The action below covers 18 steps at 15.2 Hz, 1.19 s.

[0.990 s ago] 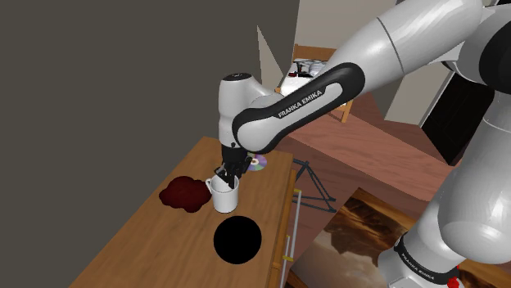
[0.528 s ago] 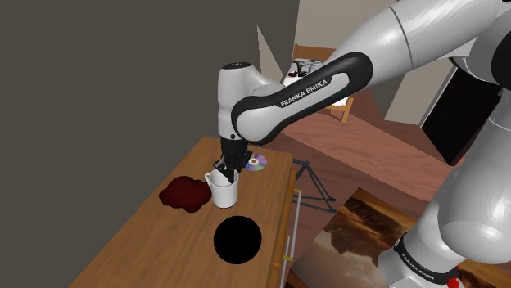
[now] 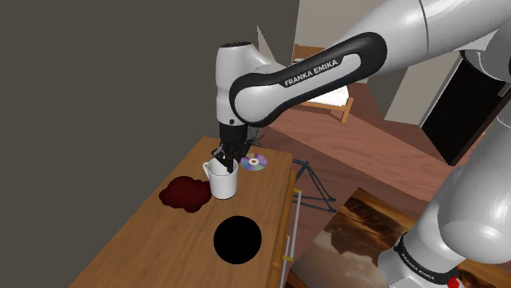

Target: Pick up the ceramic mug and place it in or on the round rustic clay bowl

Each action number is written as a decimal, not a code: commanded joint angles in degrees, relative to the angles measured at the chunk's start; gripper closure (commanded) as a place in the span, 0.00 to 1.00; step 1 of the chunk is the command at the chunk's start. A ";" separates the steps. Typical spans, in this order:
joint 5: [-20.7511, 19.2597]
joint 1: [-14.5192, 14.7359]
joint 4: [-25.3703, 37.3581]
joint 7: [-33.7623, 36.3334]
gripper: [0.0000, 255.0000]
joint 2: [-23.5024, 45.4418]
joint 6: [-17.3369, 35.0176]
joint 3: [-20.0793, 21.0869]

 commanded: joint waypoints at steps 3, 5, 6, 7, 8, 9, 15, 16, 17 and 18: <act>0.55 -0.15 1.72 -0.32 1.00 -1.41 -3.05 -0.04; 0.73 -0.19 2.73 -0.39 1.00 -1.91 -4.53 -0.07; 0.81 -0.21 3.26 -0.42 1.00 -2.14 -5.27 -0.08; 0.88 -0.22 3.80 -0.44 1.00 -2.36 -6.02 -0.09; 0.95 -0.24 4.35 -0.46 1.00 -2.57 -6.76 -0.10; 1.01 -0.26 4.90 -0.47 1.00 -2.76 -7.50 -0.12; 4.51 2.72 -1.78 3.94 1.00 -10.87 -7.97 2.77; 5.10 3.27 -2.65 4.74 1.00 -12.11 -8.15 3.29; 5.70 3.83 -3.45 5.57 1.00 -13.30 -8.37 3.82; 6.29 4.41 -4.19 6.41 1.00 -14.46 -8.61 4.37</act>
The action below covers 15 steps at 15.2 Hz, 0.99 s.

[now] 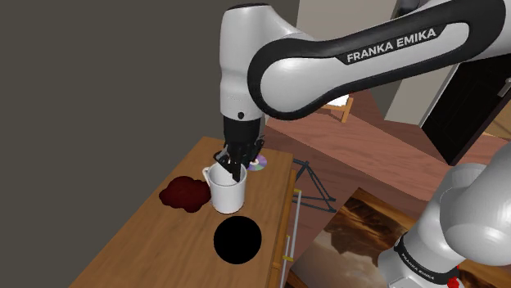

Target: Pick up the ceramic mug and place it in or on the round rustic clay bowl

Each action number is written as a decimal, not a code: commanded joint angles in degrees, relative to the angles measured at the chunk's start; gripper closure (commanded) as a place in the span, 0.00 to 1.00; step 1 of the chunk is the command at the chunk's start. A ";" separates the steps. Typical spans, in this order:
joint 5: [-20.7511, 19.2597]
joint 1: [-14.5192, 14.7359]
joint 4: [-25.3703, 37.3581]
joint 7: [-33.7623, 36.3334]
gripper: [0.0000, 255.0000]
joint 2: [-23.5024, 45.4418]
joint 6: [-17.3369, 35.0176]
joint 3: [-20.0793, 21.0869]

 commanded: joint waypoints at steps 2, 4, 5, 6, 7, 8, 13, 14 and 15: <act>1.53 1.70 -1.54 2.77 1.00 -2.90 -0.85 1.68; 1.49 1.74 -2.77 2.78 1.00 -2.55 0.71 1.85; 1.46 1.75 -3.36 2.78 1.00 -2.35 1.49 1.94; 1.43 1.76 -3.95 2.80 1.00 -2.13 2.28 2.03; 1.39 1.78 -4.52 2.82 1.00 -1.91 3.07 2.12; 1.35 1.79 -5.08 2.84 1.00 -1.66 3.85 2.21; 1.00 1.82 -7.72 3.05 1.00 -0.23 7.83 2.68; 0.90 1.82 -8.21 3.11 1.00 0.10 8.63 2.77; 0.80 1.82 -8.69 3.17 1.00 0.45 9.43 2.86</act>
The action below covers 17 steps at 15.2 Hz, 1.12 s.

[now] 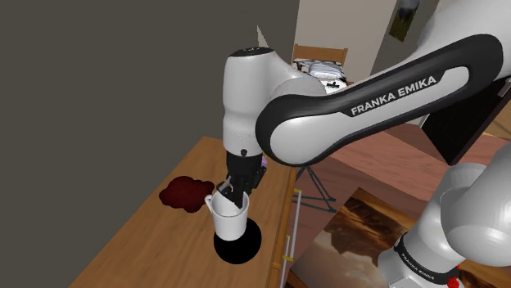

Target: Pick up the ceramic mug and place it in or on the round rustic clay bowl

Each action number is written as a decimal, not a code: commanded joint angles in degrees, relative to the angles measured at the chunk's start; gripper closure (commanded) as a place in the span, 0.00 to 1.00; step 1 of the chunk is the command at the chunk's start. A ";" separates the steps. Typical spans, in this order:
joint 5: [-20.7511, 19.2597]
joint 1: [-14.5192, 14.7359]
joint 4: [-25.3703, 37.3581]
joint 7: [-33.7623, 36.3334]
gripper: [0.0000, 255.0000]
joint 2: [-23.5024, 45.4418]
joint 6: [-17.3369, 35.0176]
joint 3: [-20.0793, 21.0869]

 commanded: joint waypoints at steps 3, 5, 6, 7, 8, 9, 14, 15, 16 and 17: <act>-0.47 0.04 -1.98 0.42 1.00 1.51 3.44 0.46; -0.74 0.03 -2.73 0.59 1.00 2.22 4.84 0.62; -0.73 0.04 -2.73 0.59 1.00 2.21 4.84 0.61; -0.73 0.04 -2.73 0.59 1.00 2.22 4.84 0.61; -0.74 0.04 -2.73 0.59 1.00 2.22 4.84 0.61; -0.74 0.04 -2.73 0.59 1.00 2.22 4.84 0.61; -0.73 0.04 -2.73 0.59 0.00 2.21 4.83 0.61; -0.73 0.04 -2.73 0.59 0.00 2.21 4.84 0.61; -0.73 0.04 -2.73 0.59 0.00 2.21 4.84 0.61; -0.73 0.04 -2.73 0.59 0.00 2.21 4.84 0.61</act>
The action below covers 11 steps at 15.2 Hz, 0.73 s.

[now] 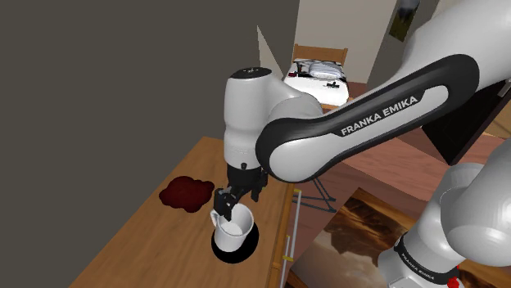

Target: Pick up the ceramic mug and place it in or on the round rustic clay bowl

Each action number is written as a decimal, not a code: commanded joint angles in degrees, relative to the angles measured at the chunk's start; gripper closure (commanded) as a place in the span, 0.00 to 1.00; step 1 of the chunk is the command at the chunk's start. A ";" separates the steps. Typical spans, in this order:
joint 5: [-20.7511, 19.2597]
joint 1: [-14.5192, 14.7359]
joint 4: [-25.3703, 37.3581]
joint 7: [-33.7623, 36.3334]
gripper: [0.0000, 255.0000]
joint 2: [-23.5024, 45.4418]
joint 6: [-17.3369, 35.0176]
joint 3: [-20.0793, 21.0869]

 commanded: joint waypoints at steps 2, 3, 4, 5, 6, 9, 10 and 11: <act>0.42 -0.02 0.99 -0.36 0.00 -1.11 -2.02 -0.28; 0.78 -0.05 2.04 -0.67 0.00 -2.14 -4.03 -0.56; 1.06 -0.09 3.17 -0.93 0.00 -3.06 -6.03 -0.85; 1.24 -0.11 4.11 -1.10 0.00 -3.73 -7.60 -1.09; 1.23 -0.11 4.11 -1.10 0.00 -3.73 -7.60 -1.10; 1.23 -0.10 4.11 -1.10 0.00 -3.73 -7.60 -1.10; 1.23 -0.10 4.11 -1.10 0.00 -3.73 -7.60 -1.10; 1.23 -0.10 4.11 -1.10 0.00 -3.73 -7.60 -1.10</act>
